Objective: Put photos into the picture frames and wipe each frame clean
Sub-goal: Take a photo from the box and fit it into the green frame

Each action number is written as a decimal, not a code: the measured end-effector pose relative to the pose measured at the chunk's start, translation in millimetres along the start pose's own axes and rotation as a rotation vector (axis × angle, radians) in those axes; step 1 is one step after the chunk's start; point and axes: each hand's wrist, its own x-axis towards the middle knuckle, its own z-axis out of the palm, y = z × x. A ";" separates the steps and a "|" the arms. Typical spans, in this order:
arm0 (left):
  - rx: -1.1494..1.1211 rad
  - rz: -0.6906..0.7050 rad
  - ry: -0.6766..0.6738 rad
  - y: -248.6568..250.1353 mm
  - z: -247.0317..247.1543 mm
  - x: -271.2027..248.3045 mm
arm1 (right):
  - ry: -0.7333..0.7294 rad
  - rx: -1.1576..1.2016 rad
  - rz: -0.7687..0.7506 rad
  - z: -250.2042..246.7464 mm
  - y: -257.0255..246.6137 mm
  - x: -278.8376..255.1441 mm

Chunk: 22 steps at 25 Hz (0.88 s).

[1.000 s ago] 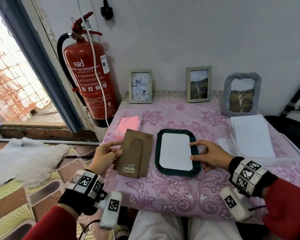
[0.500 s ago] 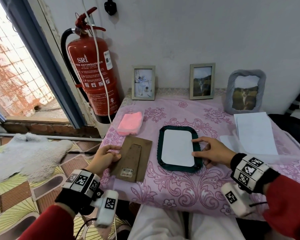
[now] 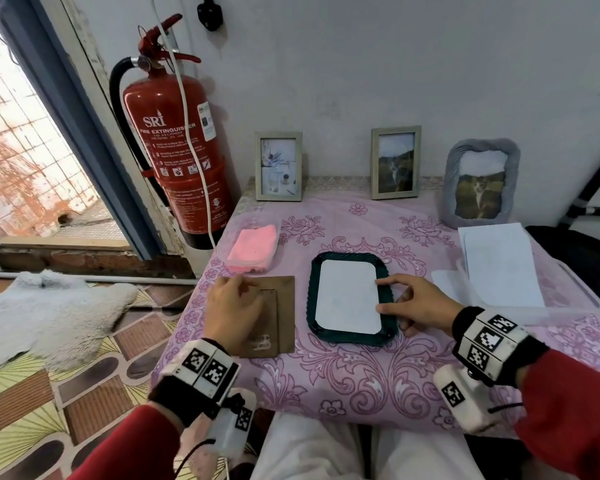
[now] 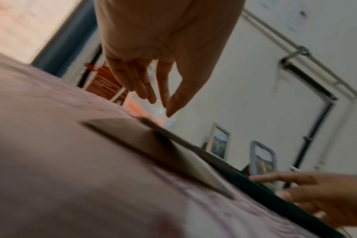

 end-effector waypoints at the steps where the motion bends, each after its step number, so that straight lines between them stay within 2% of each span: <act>1: -0.015 0.056 -0.044 11.7 6.3 -0.4 | -0.001 0.005 0.000 0.2 0.1 0.1; 3: -0.039 0.129 -0.158 32.1 21.8 -1.0 | -0.003 0.012 -0.003 0.6 0.3 0.5; 5: -0.032 0.111 -0.245 47.3 36.0 1.0 | -0.005 0.013 -0.007 0.7 0.9 1.0; 10: 0.134 0.093 -0.166 59.6 53.1 13.1 | -0.011 0.016 -0.014 -0.9 2.4 1.1; 14: 0.241 0.079 -0.287 63.9 58.9 15.8 | -0.006 0.025 -0.016 -1.9 4.5 1.8; 22: -0.135 -0.116 -0.380 64.0 59.8 19.6 | -0.020 0.001 -0.034 -2.3 6.5 3.1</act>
